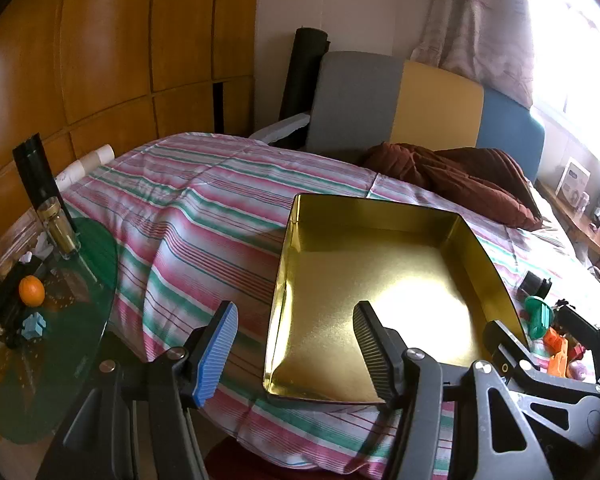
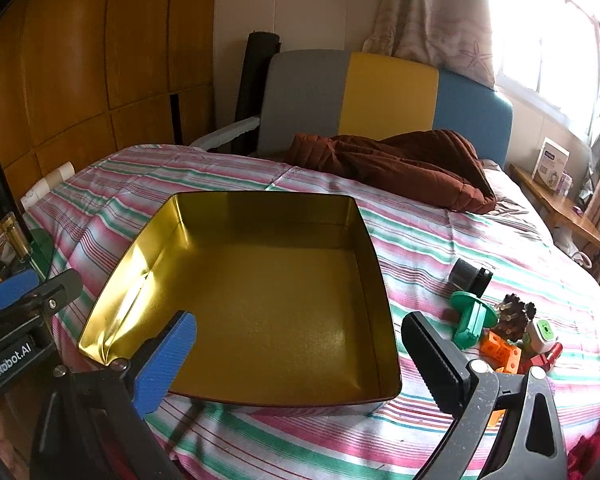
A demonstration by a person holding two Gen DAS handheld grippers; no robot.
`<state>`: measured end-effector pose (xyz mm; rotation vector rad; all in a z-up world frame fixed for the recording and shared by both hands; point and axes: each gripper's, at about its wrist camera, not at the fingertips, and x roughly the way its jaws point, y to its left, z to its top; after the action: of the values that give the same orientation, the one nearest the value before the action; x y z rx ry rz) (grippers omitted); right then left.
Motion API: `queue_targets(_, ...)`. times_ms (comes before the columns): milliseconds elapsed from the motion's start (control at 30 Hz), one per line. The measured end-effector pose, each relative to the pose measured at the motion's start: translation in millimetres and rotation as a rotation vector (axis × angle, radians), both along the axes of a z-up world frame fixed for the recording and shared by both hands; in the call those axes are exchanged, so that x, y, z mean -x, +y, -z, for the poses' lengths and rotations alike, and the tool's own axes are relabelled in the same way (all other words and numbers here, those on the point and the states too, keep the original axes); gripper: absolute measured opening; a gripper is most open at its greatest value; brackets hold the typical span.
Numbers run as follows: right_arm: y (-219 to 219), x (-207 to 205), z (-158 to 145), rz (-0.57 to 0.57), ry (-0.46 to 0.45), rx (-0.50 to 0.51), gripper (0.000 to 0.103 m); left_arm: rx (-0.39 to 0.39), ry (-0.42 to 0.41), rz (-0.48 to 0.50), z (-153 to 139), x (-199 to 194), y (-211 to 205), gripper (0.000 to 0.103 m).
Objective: Organize rigid objects
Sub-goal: 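Move both tools from the gold tray toward the toy pile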
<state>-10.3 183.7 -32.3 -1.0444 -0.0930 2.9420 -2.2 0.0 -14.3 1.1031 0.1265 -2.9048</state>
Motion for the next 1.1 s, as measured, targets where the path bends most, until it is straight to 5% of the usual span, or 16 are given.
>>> queue_targets(633,11.6,-4.7,-4.5,0.012,0.017,-0.003,0.103,0.008,0.008,0.054,-3.7,-3.6,10.5,0.061)
queue_targets(1100,24.7,-7.6,-11.7,0.027,0.032,-0.008,0.103,0.023,0.01,0.189,-4.8,-5.7,24.5,0.061)
